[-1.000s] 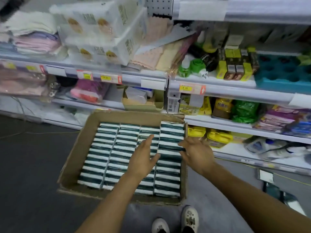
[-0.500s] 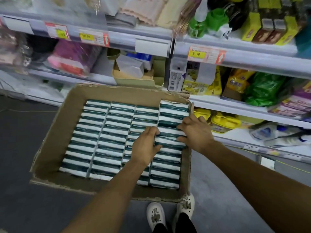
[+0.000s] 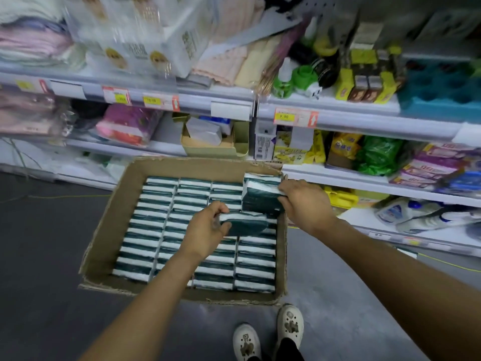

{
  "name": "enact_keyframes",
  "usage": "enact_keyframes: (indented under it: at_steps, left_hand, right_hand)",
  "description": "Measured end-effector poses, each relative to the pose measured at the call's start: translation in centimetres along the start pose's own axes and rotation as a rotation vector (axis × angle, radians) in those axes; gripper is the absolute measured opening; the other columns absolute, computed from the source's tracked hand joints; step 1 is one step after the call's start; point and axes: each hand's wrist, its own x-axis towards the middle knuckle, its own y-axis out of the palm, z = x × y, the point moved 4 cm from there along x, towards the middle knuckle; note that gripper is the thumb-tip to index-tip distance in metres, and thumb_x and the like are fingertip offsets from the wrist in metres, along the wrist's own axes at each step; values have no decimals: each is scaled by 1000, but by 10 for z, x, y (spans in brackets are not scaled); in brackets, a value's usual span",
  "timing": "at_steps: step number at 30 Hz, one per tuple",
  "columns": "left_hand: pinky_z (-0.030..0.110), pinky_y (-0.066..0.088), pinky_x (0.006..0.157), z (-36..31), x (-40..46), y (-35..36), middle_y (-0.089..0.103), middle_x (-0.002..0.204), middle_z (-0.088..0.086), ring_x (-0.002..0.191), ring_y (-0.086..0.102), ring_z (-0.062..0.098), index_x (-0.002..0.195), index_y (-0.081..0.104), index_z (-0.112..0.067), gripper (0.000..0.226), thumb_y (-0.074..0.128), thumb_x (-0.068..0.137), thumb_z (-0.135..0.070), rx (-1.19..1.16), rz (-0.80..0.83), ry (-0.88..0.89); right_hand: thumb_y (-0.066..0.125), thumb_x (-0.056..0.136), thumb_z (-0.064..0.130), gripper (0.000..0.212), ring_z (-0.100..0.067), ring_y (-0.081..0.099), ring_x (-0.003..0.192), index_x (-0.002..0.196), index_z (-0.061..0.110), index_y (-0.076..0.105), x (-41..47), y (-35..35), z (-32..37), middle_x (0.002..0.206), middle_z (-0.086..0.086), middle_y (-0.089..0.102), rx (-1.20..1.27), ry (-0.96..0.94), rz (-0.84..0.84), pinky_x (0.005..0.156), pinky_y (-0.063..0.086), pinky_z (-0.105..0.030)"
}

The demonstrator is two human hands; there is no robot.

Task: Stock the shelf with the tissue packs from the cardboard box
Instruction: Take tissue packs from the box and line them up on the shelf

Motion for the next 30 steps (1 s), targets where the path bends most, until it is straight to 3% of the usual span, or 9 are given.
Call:
enact_keyframes:
  at_steps: [5,8,12,16,21,23,25,27,30]
  left_hand:
    - [45,53,80,-50,-12,-49,63,94,9,87,60,29,94,53,-38,28,68,90,-15,-102,-74,57]
    - [45,52,80,-98,-14,-76,63,93,10,85,62,26,99,53,-36,20,64,93,-20,-160,-129,145]
    - [36,53,74,-169,-9,-107,64,97,9,85,63,24,101,53,-32,18,62,94,-19,-199,-196,258]
    - [38,57,76,-230,-1,-130,67,100,3,91,66,21,103,54,-31,18,63,93,-20,-213,-249,330]
    - [35,57,78,-319,7,-133,65,103,0,96,63,19,104,56,-26,16,60,94,-15,-281,-301,447]
    - [20,55,67,-362,13,-127,64,104,-1,91,62,11,109,55,-24,16,58,96,-15,-330,-304,473]
    - [20,54,62,-404,23,-118,63,104,0,89,61,11,112,55,-24,17,58,97,-16,-366,-305,502]
    - [31,56,71,-441,36,-105,65,104,4,93,62,20,113,55,-28,19,59,96,-20,-359,-321,543]
    - [24,51,68,-490,56,-81,64,104,1,88,60,15,113,54,-30,20,57,96,-19,-330,-337,582]
  right_hand:
    - [48,99,23,12,-27,50,100,106,16,54,-24,-84,-2,104,-5,59,206,35,-124,65,44,-38]
    - [52,97,19,14,-30,52,99,109,13,57,-41,-141,-10,104,-8,61,298,45,-258,71,47,-41]
    - [53,97,21,33,-31,55,101,130,16,51,-56,-218,-30,113,-11,61,319,96,-411,77,45,-40]
    - [55,95,19,32,-29,57,99,127,16,50,-62,-283,-63,110,-8,63,331,110,-501,80,48,-41]
    - [55,96,21,32,-24,53,84,127,16,49,-64,-347,-113,100,-3,58,316,100,-603,75,42,-34]
    - [54,97,21,32,-21,49,75,128,17,48,-65,-375,-134,97,-2,56,318,86,-655,72,38,-31]
    - [53,98,20,31,-15,48,67,128,17,46,-66,-402,-161,95,-3,56,311,67,-688,69,35,-30]
    - [52,98,20,32,-12,49,70,129,18,46,-66,-426,-193,94,-2,56,316,66,-705,70,35,-29]
    - [52,98,20,29,-17,52,85,127,20,49,-64,-455,-245,91,6,55,295,87,-679,74,36,-28]
